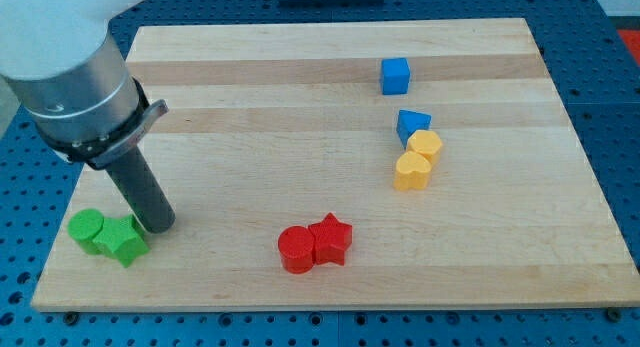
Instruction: Move your arm towards the yellow heart
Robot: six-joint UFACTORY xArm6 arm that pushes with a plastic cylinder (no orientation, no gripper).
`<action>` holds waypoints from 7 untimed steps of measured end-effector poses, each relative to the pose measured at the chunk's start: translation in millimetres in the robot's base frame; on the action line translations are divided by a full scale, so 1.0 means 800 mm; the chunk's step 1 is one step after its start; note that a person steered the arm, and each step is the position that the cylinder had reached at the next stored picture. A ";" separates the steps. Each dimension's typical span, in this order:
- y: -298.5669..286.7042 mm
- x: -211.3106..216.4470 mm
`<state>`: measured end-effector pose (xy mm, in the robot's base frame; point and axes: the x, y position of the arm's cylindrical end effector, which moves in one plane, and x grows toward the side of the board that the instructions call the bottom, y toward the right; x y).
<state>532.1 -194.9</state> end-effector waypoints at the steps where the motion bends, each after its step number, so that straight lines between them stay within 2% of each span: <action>1: -0.023 -0.013; 2: -0.024 -0.027; 3: 0.004 -0.057; 4: 0.109 -0.107; 5: 0.142 -0.119; 6: 0.142 -0.119; 7: 0.194 -0.119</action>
<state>436.9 -39.5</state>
